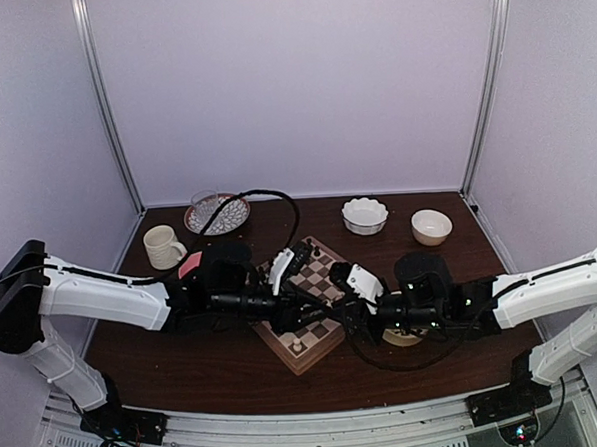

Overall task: Set up the chess pieces on the board
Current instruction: Pass from the right arm to the left, then pass from the left arm to the right

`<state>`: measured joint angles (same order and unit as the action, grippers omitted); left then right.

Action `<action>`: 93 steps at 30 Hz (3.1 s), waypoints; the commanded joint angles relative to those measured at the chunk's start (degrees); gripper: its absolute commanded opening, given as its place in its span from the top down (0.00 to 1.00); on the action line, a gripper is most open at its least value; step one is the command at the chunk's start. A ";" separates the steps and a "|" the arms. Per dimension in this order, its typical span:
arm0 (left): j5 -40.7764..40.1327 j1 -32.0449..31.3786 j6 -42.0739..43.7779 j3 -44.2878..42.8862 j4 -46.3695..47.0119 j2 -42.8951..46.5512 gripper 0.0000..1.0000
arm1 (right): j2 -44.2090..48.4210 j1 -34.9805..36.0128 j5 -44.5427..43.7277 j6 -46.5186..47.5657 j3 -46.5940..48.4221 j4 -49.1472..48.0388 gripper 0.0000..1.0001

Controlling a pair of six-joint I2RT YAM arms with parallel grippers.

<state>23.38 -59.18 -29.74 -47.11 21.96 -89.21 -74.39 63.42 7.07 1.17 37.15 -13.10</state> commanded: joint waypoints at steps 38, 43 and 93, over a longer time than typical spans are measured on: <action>5.58 1.68 -2.87 -2.34 1.35 -1.94 0.90 | -0.45 3.17 -8.99 2.43 2.42 1.74 0.92; 5.07 1.64 -2.71 -1.92 1.34 -0.93 0.94 | -0.03 3.12 -9.52 2.31 2.29 1.68 0.88; 5.37 5.26 -9.73 15.63 40.88 4.67 0.93 | -9.94 -13.23 36.35 -37.51 -7.58 -47.22 0.46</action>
<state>27.66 -54.04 -39.00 -31.48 58.63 -84.12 -84.77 50.02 41.43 -34.76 29.39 -55.75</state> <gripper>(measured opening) 0.144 0.536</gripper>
